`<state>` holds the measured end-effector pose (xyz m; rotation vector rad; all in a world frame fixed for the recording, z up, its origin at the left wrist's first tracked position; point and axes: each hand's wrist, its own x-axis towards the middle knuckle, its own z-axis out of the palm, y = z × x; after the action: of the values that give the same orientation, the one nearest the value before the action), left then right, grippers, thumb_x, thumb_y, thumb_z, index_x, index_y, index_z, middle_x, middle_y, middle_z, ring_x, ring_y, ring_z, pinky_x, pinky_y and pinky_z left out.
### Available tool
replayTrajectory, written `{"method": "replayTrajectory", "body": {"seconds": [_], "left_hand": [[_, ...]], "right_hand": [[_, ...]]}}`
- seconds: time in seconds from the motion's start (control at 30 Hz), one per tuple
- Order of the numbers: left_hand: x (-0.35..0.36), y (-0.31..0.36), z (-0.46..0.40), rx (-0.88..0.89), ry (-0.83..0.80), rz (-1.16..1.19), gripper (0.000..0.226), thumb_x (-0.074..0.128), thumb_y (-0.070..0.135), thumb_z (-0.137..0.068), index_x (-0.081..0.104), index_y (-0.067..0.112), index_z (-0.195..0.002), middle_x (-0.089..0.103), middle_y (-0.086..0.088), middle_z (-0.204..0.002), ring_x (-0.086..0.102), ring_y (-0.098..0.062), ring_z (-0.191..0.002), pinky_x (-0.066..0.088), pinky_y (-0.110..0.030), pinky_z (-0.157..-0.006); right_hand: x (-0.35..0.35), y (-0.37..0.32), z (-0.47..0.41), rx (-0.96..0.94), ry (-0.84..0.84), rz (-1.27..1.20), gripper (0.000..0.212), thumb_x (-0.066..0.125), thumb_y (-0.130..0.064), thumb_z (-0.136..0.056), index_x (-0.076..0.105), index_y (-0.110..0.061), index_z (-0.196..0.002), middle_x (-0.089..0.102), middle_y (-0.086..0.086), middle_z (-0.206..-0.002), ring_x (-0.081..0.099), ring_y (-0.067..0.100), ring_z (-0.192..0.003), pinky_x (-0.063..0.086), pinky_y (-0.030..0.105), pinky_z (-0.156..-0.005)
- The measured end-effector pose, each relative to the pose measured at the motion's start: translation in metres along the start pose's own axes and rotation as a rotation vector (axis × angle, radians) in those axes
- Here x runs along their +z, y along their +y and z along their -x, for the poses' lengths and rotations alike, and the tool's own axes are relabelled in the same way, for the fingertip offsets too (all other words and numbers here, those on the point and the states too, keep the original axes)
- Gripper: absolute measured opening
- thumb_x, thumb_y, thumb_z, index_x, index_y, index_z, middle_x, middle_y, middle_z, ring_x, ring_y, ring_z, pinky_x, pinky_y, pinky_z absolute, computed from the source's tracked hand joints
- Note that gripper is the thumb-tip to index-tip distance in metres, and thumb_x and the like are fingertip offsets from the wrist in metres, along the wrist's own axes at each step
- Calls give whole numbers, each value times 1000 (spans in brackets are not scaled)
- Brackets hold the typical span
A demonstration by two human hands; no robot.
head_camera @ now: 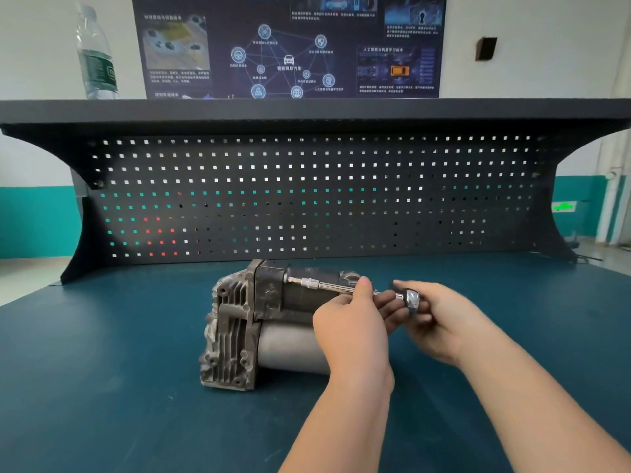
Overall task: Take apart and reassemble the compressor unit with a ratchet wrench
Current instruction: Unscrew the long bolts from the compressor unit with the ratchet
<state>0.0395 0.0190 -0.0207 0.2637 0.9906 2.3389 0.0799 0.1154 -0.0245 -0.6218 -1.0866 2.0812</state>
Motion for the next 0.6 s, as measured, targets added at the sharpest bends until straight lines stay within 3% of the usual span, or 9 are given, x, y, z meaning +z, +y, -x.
{"method": "replayTrajectory", "body": {"seconds": [0.07,0.13,0.23,0.3,0.37,0.5,0.53,0.6], "left_hand": [[0,-1,1,10,1,-13,27,55,9,-93,57,-3,-69,64,-8,-48,61,-16,-41,49,-19,-41],[0,-1,3,17,0,-17,27,57,11,-92,58,-2,-68,64,-6,-48,62,-15,-42,49,-19,-42],[-1,0,3,10,-8,-13,27,59,15,-92,58,-2,-70,64,-5,-49,62,-14,-43,49,-19,-43],[0,2,2,-13,-15,13,25,57,13,-93,57,-2,-72,63,-5,-48,61,-14,-42,48,-19,-42],[1,3,2,-39,-14,43,22,55,10,-93,56,-2,-74,61,-6,-47,58,-14,-39,48,-18,-41],[1,5,2,-49,-4,56,22,54,7,-93,55,-4,-74,61,-8,-47,57,-13,-37,47,-18,-39],[1,5,3,-46,-5,56,22,54,7,-93,55,-4,-74,61,-8,-47,57,-13,-37,47,-18,-39],[1,5,3,-44,-11,54,24,53,7,-94,55,-3,-73,61,-7,-46,57,-12,-37,47,-18,-39]], "right_hand": [[1,1,-1,-104,0,52,17,57,-13,-92,58,-1,-80,46,4,-54,35,4,-30,24,13,-28],[3,-3,5,-389,18,255,20,57,-19,-93,62,-3,-83,55,6,-57,41,5,-33,29,15,-32],[3,-11,16,-826,-29,523,13,56,-22,-94,64,-19,-84,62,1,-58,44,4,-37,34,16,-37],[2,-10,19,-917,-24,546,12,56,-24,-93,64,-22,-83,63,1,-58,45,5,-39,35,15,-38],[4,-5,14,-778,37,443,15,57,-22,-92,64,-18,-79,60,4,-55,43,6,-36,33,16,-36],[3,2,2,-110,61,92,15,57,-12,-89,58,-5,-76,50,5,-56,34,5,-31,23,12,-29],[2,3,1,-21,47,56,14,56,-11,-89,56,-6,-76,49,3,-56,34,4,-32,23,12,-28],[2,3,1,-36,43,67,13,57,-11,-89,57,-5,-78,52,3,-57,38,5,-32,24,12,-28]]}}
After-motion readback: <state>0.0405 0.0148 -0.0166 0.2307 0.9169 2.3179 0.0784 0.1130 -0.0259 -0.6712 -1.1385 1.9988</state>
